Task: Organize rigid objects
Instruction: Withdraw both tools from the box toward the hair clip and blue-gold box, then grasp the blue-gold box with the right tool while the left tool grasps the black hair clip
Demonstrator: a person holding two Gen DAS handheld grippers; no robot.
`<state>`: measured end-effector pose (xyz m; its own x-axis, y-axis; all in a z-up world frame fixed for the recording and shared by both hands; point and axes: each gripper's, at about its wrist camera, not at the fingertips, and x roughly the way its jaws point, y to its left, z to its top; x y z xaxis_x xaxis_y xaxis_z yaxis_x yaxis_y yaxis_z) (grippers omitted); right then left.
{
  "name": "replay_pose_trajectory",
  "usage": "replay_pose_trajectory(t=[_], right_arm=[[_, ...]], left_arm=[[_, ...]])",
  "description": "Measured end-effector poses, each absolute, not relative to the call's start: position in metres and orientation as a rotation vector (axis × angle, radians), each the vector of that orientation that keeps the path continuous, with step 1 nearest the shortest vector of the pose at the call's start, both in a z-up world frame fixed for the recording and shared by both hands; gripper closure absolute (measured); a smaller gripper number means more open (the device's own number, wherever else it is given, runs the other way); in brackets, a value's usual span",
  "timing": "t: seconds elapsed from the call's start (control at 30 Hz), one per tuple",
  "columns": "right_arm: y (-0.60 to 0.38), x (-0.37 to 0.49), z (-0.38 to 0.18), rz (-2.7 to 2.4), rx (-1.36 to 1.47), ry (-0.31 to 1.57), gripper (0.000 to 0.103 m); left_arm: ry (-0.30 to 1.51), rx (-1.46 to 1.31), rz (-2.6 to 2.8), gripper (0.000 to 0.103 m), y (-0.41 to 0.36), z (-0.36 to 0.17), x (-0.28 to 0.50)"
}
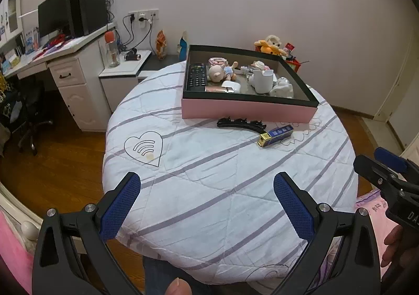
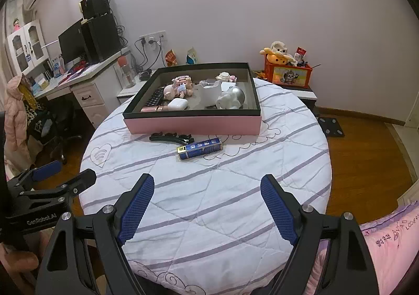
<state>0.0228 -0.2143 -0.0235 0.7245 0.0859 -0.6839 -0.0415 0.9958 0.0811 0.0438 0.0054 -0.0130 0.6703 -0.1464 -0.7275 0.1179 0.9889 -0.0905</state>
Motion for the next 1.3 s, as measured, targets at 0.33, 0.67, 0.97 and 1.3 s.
replay_pose_trajectory(t=[0.33, 0.67, 0.97, 1.3], right_arm=[[-0.214, 0.023, -0.027, 0.062, 0.062, 0.769, 0.018], [-0.214, 0.050, -0.048, 0.079, 0.059, 0.828, 0.018], [-0.205, 0.106, -0.086, 0.131, 0.021, 0.920, 0.018], [-0.198, 0.155, -0.115, 0.178, -0.024, 0.965, 0.018]], left_arm=[[0.827, -0.037, -0.165, 0.000, 0.001, -0.015, 0.041], [0.837, -0.040, -0.154, 0.000, 0.002, -0.021, 0.052], [0.889, -0.062, -0.119, 0.000, 0.011, -0.042, 0.080], [0.934, -0.073, -0.097, 0.000, 0.015, -0.062, 0.107]])
